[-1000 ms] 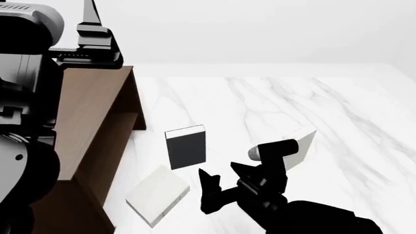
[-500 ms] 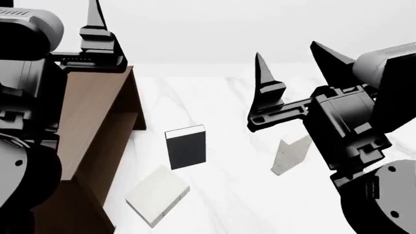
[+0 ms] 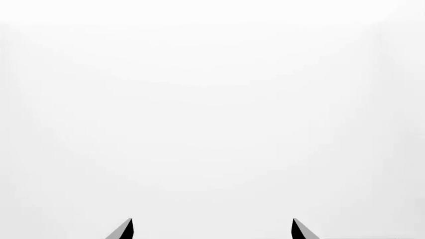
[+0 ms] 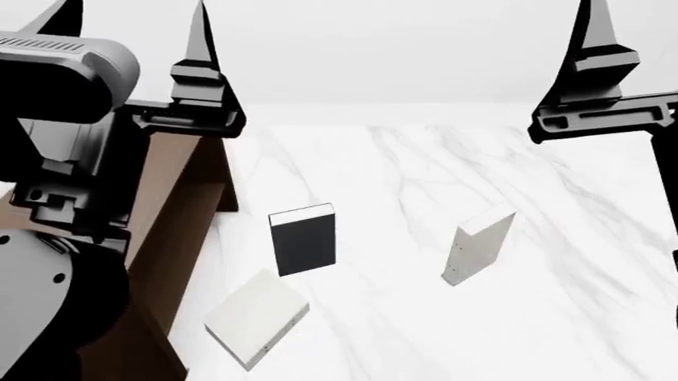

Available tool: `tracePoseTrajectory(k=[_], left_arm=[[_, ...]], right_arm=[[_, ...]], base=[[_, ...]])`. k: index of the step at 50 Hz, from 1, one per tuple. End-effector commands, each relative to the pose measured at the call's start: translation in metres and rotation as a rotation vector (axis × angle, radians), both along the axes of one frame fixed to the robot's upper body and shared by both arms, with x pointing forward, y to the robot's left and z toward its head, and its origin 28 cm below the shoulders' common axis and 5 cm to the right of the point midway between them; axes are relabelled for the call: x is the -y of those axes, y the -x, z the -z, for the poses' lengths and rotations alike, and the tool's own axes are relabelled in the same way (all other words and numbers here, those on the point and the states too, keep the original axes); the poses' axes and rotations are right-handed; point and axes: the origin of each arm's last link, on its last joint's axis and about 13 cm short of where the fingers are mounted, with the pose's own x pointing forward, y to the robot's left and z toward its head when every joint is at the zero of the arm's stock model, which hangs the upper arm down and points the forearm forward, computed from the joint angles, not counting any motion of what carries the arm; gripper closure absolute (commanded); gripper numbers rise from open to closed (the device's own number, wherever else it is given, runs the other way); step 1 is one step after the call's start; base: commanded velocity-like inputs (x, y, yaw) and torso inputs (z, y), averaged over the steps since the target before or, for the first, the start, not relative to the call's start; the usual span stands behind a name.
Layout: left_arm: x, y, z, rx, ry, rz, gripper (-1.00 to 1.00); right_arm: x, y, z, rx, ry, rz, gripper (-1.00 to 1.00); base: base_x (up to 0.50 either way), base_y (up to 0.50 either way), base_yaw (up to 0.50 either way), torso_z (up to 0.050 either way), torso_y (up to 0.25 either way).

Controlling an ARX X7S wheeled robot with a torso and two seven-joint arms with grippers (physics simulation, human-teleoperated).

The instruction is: Pick up the book on the right and place it under the cabinet shelf.

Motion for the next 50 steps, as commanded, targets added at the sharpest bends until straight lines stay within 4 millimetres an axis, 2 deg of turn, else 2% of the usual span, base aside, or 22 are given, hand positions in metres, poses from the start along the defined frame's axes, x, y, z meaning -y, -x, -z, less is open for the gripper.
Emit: tracePoseTrajectory(k=[1, 18, 28, 37, 50], left_arm=[[0.020, 0.002, 0.004, -0.014, 0.007, 0.133, -1.00], [0.065, 0.021, 0.016, -0.025, -0.038, 0.389, -1.00], [0.086, 0.034, 0.041, -0.058, -0.080, 0.502, -1.00], [0.094, 0.041, 0.056, -0.067, -0.072, 0.534, -1.00], [0.098, 0.045, 0.071, -0.076, -0.063, 0.534, -1.00]], right_arm=[[0.012, 0.008, -0.003, 0.020, 0.005, 0.074, -1.00], [0.013, 0.010, 0.000, 0.010, 0.004, 0.081, -1.00], [0.014, 0.009, 0.004, -0.006, -0.006, 0.077, -1.00], [0.013, 0.007, 0.007, -0.024, -0.013, 0.067, -1.00], [0.011, 0.006, 0.005, -0.031, -0.014, 0.064, -1.00]], base=[[0.00, 0.00, 0.00, 0.000, 0.000], [0.00, 0.00, 0.00, 0.000, 0.000], [0.00, 0.00, 0.00, 0.000, 0.000], [0.00, 0.00, 0.00, 0.000, 0.000], [0.00, 0.00, 0.00, 0.000, -0.123]])
